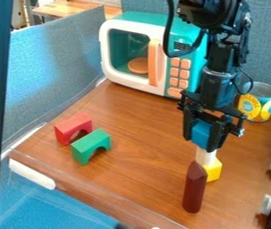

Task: Put the blue cube on top of the cylinder

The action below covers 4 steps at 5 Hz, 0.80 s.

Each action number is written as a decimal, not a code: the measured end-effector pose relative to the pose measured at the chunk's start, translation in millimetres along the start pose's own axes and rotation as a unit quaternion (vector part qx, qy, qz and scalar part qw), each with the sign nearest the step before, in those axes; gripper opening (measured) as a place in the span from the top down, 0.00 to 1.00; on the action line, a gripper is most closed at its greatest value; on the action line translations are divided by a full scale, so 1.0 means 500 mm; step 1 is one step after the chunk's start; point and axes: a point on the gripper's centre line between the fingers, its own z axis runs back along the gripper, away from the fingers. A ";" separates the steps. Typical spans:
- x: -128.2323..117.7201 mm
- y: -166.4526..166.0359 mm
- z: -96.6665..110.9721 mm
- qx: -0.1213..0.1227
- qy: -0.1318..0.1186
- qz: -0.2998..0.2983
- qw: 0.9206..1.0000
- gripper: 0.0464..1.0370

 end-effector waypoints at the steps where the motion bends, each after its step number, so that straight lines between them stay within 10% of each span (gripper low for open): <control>1: 0.000 -0.002 -0.009 -0.004 0.006 0.001 1.000 0.43; 3: 0.000 -0.007 -0.008 -0.008 0.007 0.002 1.000 0.36; 4: 0.002 -0.009 -0.017 -0.007 0.020 0.003 1.000 0.08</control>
